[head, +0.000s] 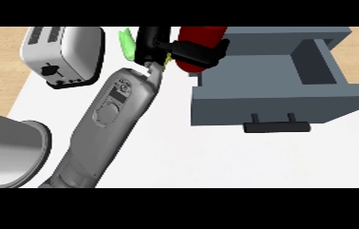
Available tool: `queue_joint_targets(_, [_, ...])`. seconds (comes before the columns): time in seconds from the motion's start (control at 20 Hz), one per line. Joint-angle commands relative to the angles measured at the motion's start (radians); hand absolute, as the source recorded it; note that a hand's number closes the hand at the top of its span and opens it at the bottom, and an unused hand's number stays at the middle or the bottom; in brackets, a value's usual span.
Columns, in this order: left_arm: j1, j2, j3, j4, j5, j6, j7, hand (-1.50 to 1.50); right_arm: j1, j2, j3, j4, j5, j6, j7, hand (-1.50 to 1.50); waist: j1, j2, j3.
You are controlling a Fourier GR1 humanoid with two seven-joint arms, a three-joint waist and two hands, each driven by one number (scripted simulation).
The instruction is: Pick up the can, place it into the drawer and close the drawer
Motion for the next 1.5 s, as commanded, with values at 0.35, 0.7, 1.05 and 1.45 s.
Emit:
queue_joint_targets(0.35, [-0.356, -0.004, -0.037, 0.309, 0.106, 0.124, 0.036, 1.50, 0.066, 0.031, 0.042, -0.011, 0.027, 0.009, -0.046, -1.50, -0.021, 0.002, 0.001])
queue_joint_targets(0.7, [-0.477, -0.004, -0.056, 0.538, 0.188, 0.118, -0.052, 1.50, -0.030, -0.014, -0.027, 0.007, -0.019, 0.000, 0.013, -1.50, -0.034, 0.009, 0.001])
queue_joint_targets(1.05, [-0.523, -0.004, -0.146, 0.643, 0.284, 0.150, -0.123, 1.50, -0.058, -0.005, 0.010, 0.024, 0.018, -0.006, 0.023, -1.50, -0.041, 0.010, 0.001])
queue_joint_targets(1.45, [-0.552, -0.004, -0.172, 0.766, 0.365, 0.131, -0.183, 1.50, -0.067, -0.002, 0.001, 0.041, 0.007, -0.006, 0.016, -1.50, -0.056, 0.015, 0.002])
